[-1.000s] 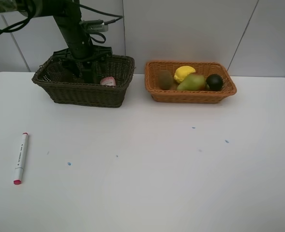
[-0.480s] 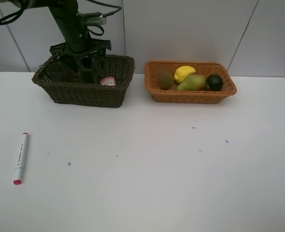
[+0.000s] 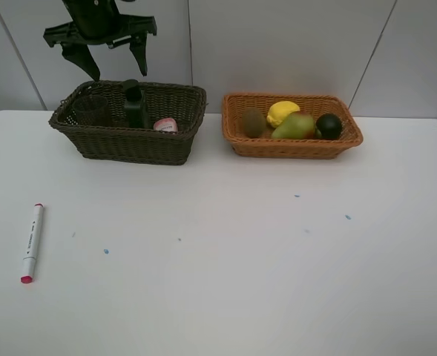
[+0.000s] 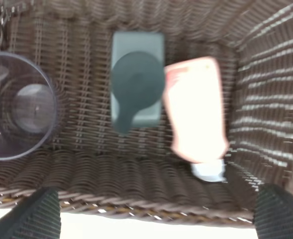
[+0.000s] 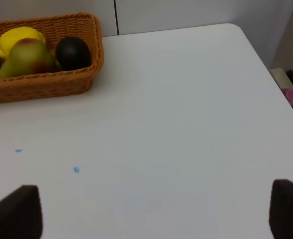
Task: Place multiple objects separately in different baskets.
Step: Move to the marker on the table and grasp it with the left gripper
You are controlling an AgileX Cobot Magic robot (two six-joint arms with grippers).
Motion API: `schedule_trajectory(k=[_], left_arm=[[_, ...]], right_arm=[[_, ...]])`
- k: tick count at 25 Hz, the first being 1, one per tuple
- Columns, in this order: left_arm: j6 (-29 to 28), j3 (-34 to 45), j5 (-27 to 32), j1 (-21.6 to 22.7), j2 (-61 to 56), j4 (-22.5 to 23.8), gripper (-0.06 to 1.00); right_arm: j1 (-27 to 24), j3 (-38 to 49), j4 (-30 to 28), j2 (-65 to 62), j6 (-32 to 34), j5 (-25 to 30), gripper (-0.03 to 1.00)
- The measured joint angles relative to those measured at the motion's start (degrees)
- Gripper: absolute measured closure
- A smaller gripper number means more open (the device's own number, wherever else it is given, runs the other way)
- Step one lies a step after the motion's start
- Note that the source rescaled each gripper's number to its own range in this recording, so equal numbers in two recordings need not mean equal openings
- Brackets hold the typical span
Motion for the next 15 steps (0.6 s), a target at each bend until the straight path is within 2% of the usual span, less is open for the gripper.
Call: schedule_trajectory(k=[7, 10, 15], left_arm=[[-0.6, 1.1, 0.2, -3.0, -10.1, 1.0, -0.06], [-2.0, 5.8, 0.2, -4.4, -13.9, 1.0, -0.06], [-3.4, 18.1, 0.4, -5.6, -20.4, 1.3, -0.06]], right_arm=[[0.0, 0.0, 0.0, 0.0, 0.0, 0.0, -0.03], [0.0, 0.0, 0.0, 0.0, 0.0, 0.0, -0.03], [0.0, 0.0, 0.0, 0.0, 0.0, 0.0, -0.03]])
